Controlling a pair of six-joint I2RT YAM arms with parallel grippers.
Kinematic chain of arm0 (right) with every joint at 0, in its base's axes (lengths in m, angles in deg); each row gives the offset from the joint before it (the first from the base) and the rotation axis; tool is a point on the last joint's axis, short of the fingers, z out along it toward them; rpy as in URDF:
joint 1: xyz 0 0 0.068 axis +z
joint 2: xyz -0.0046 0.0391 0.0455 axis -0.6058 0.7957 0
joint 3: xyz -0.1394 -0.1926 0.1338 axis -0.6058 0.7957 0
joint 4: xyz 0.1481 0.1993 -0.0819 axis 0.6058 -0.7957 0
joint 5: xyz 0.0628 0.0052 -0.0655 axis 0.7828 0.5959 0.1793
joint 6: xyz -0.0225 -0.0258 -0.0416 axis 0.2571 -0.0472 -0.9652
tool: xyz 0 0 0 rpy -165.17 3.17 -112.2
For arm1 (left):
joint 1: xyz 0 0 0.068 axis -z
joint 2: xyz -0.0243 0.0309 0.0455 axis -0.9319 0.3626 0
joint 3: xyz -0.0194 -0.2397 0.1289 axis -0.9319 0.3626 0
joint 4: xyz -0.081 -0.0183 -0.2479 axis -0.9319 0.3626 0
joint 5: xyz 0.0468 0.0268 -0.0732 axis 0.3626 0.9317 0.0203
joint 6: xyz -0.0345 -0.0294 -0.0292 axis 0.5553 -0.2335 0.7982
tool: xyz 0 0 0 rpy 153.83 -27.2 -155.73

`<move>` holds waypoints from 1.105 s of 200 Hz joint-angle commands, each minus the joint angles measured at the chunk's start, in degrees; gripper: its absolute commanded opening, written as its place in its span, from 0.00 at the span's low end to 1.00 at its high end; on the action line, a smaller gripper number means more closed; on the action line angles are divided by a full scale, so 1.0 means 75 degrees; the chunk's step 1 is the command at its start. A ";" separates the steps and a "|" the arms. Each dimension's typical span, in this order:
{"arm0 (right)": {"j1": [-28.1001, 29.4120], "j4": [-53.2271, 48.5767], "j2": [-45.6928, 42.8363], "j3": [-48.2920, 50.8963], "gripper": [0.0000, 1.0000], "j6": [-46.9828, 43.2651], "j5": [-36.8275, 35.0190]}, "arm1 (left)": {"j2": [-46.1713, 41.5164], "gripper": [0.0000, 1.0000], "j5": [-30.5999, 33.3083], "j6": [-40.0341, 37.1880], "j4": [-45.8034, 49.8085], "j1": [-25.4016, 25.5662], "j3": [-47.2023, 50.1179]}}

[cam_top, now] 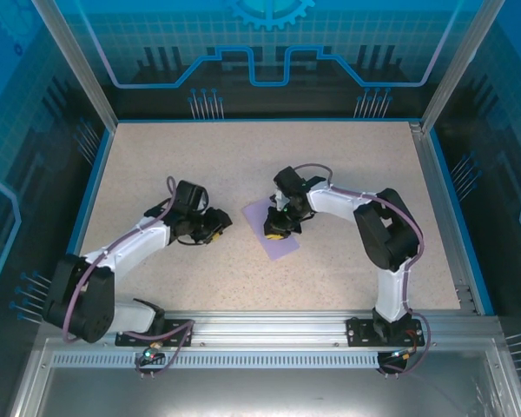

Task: Fold a paper plane with a square sheet of paper (pick it up from the middle)
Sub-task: Rotate the paper at the center of the table.

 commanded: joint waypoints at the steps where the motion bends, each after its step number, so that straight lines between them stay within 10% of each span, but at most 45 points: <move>1: 0.0085 0.0486 0.0286 0.0256 0.13 0.0828 -0.0057 | 0.0232 0.40 -0.0309 -0.0136 -0.0146 0.0102 -0.0369; 93: 0.0957 0.5117 0.0155 0.2564 0.13 0.5830 -0.0475 | 0.1276 0.35 -0.0814 0.0136 -0.0903 0.0140 -0.0792; 221: 0.0061 0.1585 -0.1930 0.2482 0.36 0.1842 -0.1069 | 0.3731 0.26 -0.0446 -0.0042 -0.0729 0.0110 -0.2647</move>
